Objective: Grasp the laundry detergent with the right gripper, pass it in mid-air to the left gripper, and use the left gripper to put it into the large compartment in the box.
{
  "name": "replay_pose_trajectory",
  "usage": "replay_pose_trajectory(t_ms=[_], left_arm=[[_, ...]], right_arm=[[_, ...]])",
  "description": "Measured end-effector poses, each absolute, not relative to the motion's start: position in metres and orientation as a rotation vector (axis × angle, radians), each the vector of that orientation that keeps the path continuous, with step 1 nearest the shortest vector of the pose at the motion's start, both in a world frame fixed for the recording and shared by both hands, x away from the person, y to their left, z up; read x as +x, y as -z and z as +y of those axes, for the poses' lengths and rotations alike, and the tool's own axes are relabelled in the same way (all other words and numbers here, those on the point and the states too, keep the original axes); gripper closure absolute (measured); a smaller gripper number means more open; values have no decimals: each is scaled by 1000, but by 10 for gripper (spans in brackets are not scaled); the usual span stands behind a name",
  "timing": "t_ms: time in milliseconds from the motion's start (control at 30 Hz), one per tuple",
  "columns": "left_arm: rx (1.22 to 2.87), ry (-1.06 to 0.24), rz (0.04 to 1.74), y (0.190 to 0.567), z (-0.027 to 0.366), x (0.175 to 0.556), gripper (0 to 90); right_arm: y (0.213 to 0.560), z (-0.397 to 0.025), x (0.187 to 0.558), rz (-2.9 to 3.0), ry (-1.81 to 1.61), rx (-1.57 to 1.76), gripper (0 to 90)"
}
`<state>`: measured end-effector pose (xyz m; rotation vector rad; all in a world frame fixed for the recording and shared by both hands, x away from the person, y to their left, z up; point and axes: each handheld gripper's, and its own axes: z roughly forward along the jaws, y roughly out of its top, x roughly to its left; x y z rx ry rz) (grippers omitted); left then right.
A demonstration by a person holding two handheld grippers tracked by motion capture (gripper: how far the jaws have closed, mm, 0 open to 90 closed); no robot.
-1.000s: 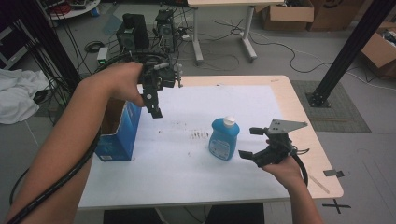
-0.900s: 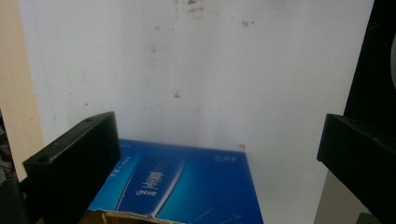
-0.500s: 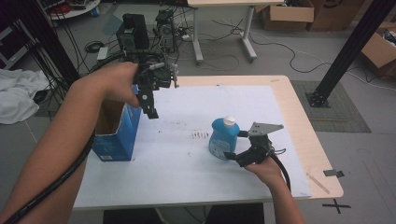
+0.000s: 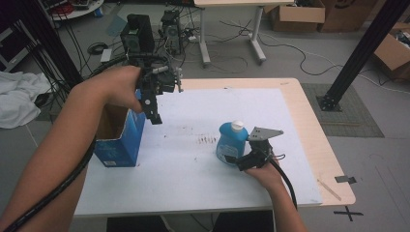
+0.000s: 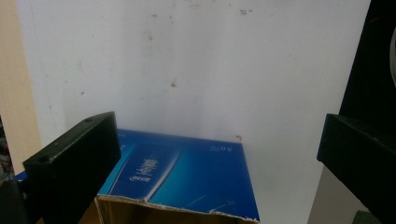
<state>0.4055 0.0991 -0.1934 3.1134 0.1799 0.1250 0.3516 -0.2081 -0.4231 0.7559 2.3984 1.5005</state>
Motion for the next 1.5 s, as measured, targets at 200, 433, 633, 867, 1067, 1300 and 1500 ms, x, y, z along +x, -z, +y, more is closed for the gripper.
replay_pose_trajectory(t_ms=[200,433,633,867,1067,1300,1500], left_arm=[[3116,-124,181,193,100,405,0],[3119,-119,178,195,100,406,0],[3120,-115,183,196,100,406,0],[3120,-113,186,197,102,406,0],[3122,-112,188,197,103,405,1],[3122,-116,191,196,102,405,0],[3126,-110,189,198,101,406,0]], right_arm=[[426,-204,352,2386,-1483,757,0],[427,-202,352,2366,-1482,752,50],[427,-201,350,2347,-1485,733,124],[427,-202,351,2341,-1477,752,144],[428,-200,349,2342,-1473,740,176],[428,-200,349,2332,-1484,730,217],[427,-201,348,2322,-1497,724,255]])
